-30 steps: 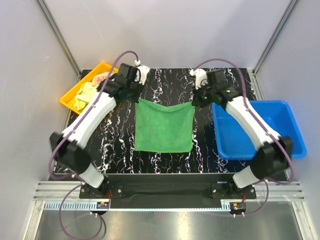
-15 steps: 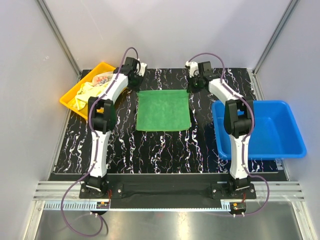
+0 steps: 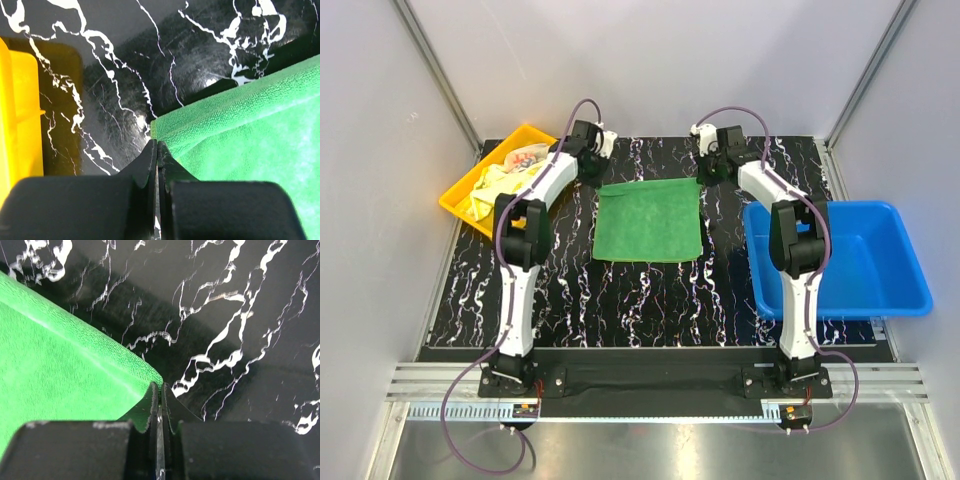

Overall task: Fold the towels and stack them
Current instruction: Fold the towel

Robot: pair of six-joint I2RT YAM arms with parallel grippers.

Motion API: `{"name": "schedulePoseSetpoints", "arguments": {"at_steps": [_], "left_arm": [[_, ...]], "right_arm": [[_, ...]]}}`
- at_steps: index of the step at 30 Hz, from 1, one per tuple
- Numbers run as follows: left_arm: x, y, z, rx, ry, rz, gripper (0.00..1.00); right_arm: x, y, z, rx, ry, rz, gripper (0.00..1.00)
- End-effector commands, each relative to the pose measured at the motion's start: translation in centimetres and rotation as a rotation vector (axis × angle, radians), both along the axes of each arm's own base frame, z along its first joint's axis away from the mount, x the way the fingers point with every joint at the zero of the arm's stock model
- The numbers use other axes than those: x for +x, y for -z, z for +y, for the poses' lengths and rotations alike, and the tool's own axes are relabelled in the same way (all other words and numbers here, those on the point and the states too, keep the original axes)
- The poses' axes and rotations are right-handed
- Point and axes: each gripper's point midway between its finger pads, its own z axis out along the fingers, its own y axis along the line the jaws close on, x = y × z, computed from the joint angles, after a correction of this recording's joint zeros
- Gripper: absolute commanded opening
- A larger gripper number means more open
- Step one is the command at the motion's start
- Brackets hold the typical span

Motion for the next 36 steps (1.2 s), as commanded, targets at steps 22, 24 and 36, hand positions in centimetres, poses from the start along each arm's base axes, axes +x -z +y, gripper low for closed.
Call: {"name": "schedulePoseSetpoints", "arguments": {"at_steps": [22, 24, 36], "left_arm": [[-7.4, -8.4, -0.5, -0.008, 0.011, -0.105, 0.0], [-8.3, -8.6, -0.4, -0.01, 0.003, -0.1, 0.0], [-13.9, -6.2, 0.2, -0.026, -0.011, -0.019, 0.0]], "right_arm": [[-9.9, -6.0, -0.8, 0.053, 0.035, -0.075, 0.0], [-11.2, -4.9, -1.2, 0.036, 0.058, -0.044, 0.0], [-17.5, -1.9, -0.9, 0.012, 0.067, 0.067, 0.0]]}}
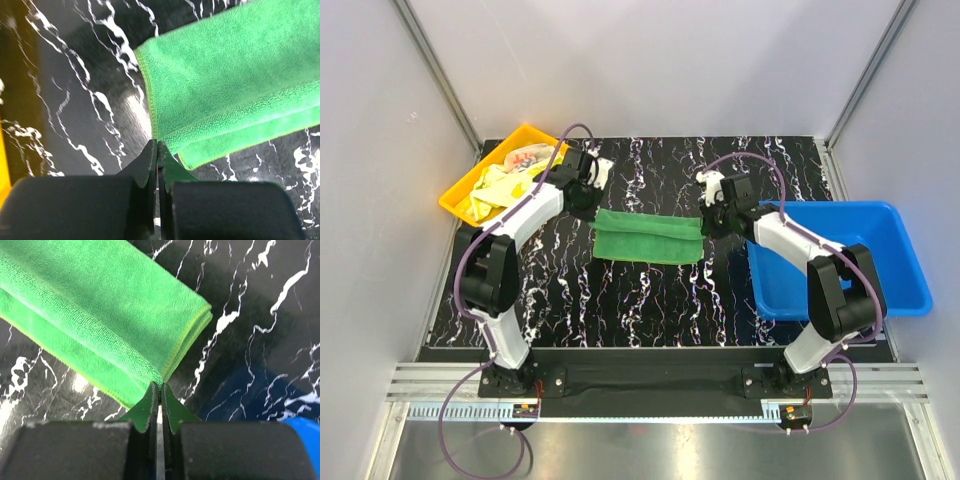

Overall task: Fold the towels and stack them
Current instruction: Fold the towel

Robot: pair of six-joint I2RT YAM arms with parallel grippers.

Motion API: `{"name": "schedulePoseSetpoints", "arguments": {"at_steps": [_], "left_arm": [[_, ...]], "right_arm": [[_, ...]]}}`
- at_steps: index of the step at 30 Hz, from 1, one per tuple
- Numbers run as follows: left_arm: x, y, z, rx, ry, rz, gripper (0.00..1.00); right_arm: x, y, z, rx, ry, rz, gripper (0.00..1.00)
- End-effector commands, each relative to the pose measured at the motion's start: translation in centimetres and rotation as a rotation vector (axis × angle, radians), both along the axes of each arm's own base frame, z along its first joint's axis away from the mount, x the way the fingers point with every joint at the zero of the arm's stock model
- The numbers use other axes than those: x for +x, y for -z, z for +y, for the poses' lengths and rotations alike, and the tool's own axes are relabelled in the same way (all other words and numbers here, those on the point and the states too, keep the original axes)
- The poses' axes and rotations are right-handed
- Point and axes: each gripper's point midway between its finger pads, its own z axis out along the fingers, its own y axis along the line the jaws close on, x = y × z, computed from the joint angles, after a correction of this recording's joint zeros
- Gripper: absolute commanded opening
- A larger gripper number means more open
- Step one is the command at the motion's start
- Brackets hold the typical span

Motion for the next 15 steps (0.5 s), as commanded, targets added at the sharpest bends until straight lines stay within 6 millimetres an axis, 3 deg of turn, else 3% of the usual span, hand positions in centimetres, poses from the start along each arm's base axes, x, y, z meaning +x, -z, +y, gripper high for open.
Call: {"name": "schedulePoseSetpoints", "arguments": {"at_steps": [1, 15], "left_arm": [[-0.3, -2.2, -0.1, -0.033, -0.015, -0.071, 0.0], [-3.8, 0.4, -0.2, 0.004, -0.008, 0.004, 0.0]], "right_arm": [[-0.4, -1.6, -1.1, -0.019, 0.052, -0.043, 0.0], [-4.3, 2.3, -1.5, -0.029, 0.101, 0.127, 0.01]]}}
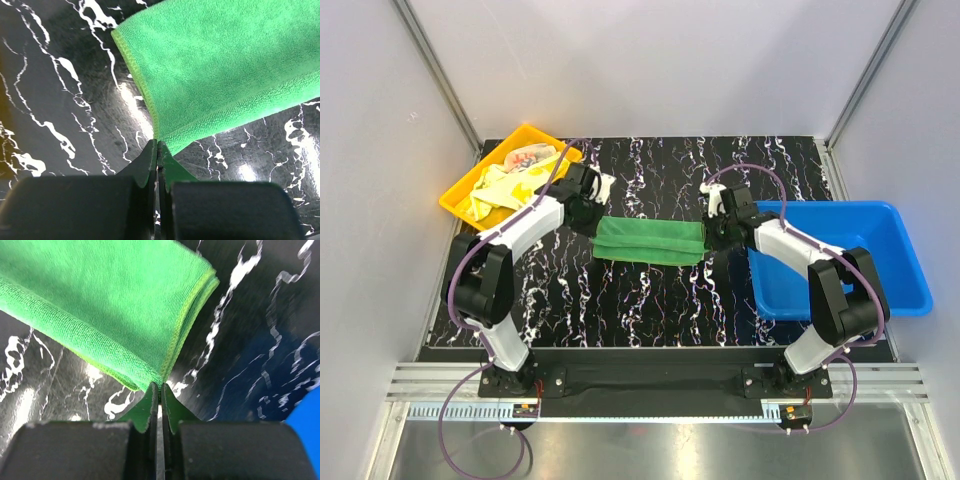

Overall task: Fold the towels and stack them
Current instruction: Fold the towel

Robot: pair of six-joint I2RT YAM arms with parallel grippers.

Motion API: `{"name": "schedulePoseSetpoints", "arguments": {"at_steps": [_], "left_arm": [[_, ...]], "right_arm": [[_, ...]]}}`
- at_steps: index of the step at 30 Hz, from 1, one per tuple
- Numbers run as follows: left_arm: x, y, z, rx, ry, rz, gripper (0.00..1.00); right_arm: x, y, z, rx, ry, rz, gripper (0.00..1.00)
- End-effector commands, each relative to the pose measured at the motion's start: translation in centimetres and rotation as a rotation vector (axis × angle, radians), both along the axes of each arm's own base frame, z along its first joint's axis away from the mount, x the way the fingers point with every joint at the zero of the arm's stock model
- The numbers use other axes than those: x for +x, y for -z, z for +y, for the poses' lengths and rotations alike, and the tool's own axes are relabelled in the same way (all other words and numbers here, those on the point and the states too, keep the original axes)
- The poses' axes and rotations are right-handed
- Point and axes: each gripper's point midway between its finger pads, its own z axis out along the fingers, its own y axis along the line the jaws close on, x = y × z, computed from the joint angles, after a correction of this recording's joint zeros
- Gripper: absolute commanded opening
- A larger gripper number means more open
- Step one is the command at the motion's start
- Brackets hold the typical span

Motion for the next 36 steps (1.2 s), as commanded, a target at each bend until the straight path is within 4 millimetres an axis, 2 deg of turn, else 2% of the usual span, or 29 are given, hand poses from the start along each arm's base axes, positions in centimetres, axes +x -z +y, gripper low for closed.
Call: {"name": "schedulePoseSetpoints", "arguments": {"at_steps": [1, 4, 10, 11, 12, 14, 16, 19, 20, 21, 26, 28, 30, 36], "left_arm": [[0.4, -1.0, 0.6, 0.027, -0.024, -0.056, 0.0], [0.0, 0.1, 1.1, 0.081, -0.045, -0.041, 0.0], [0.0, 0.7, 1.5, 0.12, -0.078, -0.042, 0.0], [-0.1, 1.0, 1.7, 0.129, -0.094, -0.034, 0.04], [0.1, 1.0, 2.5, 0.171, -0.12, -0.045, 0.07], [0.3, 0.7, 3.2, 0.197, -0.18, -0.056, 0.27], [0.7, -0.2, 3.4, 0.194, -0.221, -0.073, 0.3], [1.0, -1.2, 2.0, 0.117, -0.246, -0.064, 0.32], [1.1, -1.3, 1.8, 0.097, -0.263, -0.063, 0.39], [1.1, -1.3, 1.5, 0.08, -0.272, -0.057, 0.4], [0.3, 0.8, -0.9, -0.019, -0.272, 0.057, 0.42], [-0.1, 2.1, -0.3, 0.011, -0.313, 0.087, 0.42], [-0.3, 2.9, 0.2, 0.035, -0.343, 0.106, 0.42], [-1.1, 4.5, 2.0, 0.103, -0.474, 0.173, 0.42]], "right_arm": [[-1.3, 0.4, -0.8, -0.027, 0.05, 0.032, 0.02], [-2.3, 0.5, -0.3, -0.009, 0.039, 0.078, 0.06], [-3.4, 1.1, 0.2, -0.005, 0.042, 0.131, 0.11], [-3.7, 0.9, 0.6, 0.009, 0.027, 0.149, 0.13], [-4.0, 0.8, 0.8, 0.016, 0.016, 0.154, 0.21], [-4.4, -0.1, 1.4, 0.051, 0.004, 0.169, 0.3], [-4.6, -0.8, 1.7, 0.068, 0.001, 0.178, 0.37], [-4.5, -2.2, 1.6, 0.073, 0.049, 0.196, 0.39], [-4.1, -2.9, 1.8, 0.089, 0.091, 0.207, 0.39], [-3.9, -3.2, 2.1, 0.106, 0.106, 0.21, 0.39], [-2.1, -3.9, 3.5, 0.204, 0.214, 0.195, 0.39], [-1.7, -3.7, 3.8, 0.23, 0.244, 0.196, 0.38], [-1.9, -2.6, 4.5, 0.23, 0.237, 0.215, 0.36], [-3.9, 1.7, 3.9, 0.154, 0.268, 0.286, 0.32]]}}
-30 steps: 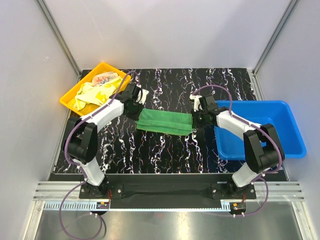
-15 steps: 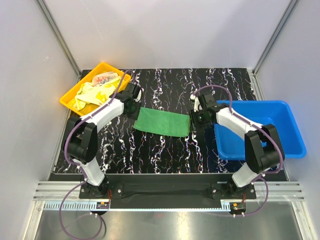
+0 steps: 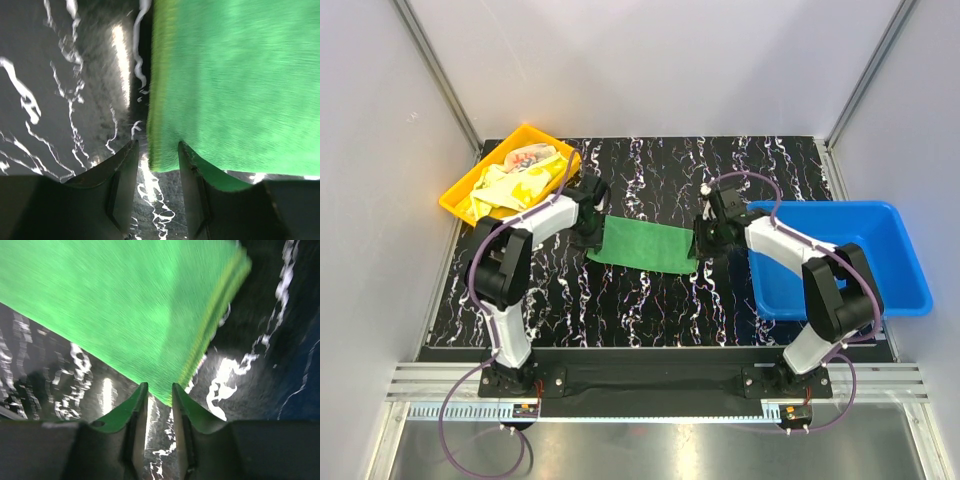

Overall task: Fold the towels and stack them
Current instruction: Fold the towel

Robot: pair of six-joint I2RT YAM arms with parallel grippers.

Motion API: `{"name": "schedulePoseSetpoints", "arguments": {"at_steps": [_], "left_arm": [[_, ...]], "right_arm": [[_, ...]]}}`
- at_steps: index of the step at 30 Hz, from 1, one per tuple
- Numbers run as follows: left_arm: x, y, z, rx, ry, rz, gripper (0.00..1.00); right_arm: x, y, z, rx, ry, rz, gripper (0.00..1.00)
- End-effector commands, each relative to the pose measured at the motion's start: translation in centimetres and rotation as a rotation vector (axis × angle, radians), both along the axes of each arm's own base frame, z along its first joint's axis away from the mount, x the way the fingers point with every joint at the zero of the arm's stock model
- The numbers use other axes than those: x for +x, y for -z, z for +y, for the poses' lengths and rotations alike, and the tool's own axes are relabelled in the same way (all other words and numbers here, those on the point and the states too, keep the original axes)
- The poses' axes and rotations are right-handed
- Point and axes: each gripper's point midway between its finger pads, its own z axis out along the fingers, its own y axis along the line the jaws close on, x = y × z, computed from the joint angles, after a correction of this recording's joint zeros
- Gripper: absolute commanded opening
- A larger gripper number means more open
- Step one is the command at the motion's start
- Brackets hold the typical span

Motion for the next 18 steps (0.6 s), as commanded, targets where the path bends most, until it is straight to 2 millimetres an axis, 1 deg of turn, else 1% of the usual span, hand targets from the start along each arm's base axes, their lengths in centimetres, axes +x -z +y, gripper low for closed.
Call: {"name": "schedulePoseSetpoints", "arguments": {"at_steps": [1, 2, 4, 5, 6, 7, 8, 10, 11, 12, 15, 16, 17, 18], "left_arm": [[0.7, -1.0, 1.1, 0.031, -0.127, -0.015, 0.42], [1.1, -1.8, 1.2, 0.041, -0.136, -0.029, 0.42], [1.9, -3.3, 0.9, 0.026, -0.142, -0.061, 0.42], [3.0, -4.7, 0.3, -0.003, -0.138, -0.098, 0.43], [3.6, -5.8, -0.2, -0.032, -0.133, -0.126, 0.43], [4.1, -6.5, -0.9, -0.064, -0.114, -0.147, 0.44], [5.0, -7.5, -2.4, -0.141, -0.082, -0.176, 0.46], [5.8, -8.2, -3.8, -0.201, -0.031, -0.202, 0.48], [6.2, -8.7, -5.4, -0.28, 0.014, -0.211, 0.48], [6.5, -7.8, -5.9, -0.288, 0.03, -0.196, 0.48], [7.8, -7.0, -6.3, -0.281, 0.074, -0.202, 0.48], [8.1, -5.4, -6.1, -0.268, 0.088, -0.172, 0.48], [8.7, -5.3, -6.3, -0.276, 0.096, -0.178, 0.48], [9.1, -4.2, -6.3, -0.269, 0.099, -0.163, 0.48]], "right_arm": [[-1.0, 2.5, -0.3, -0.037, 0.032, 0.042, 0.3], [-1.2, 2.7, -0.3, -0.042, 0.03, 0.048, 0.3], [-1.4, 2.9, -0.5, -0.059, 0.03, 0.057, 0.28], [-1.5, 3.0, -0.5, -0.066, 0.03, 0.06, 0.27], [-1.6, 2.9, -0.5, -0.068, 0.03, 0.062, 0.27], [-1.7, 2.8, -0.5, -0.073, 0.03, 0.068, 0.26], [-1.8, 2.7, -0.6, -0.078, 0.03, 0.071, 0.26], [-2.0, 2.5, -0.5, -0.082, 0.032, 0.078, 0.26], [-2.0, 2.4, -0.5, -0.083, 0.036, 0.079, 0.26], [-2.1, 2.2, -0.4, -0.083, 0.036, 0.077, 0.26], [-2.7, 2.8, 0.0, -0.085, 0.025, 0.075, 0.26], [-2.9, 3.6, -0.3, -0.105, 0.037, 0.081, 0.26], [-3.1, 4.1, -0.4, -0.116, 0.04, 0.084, 0.26], [-3.2, 4.6, -0.6, -0.124, 0.046, 0.089, 0.26]]}}
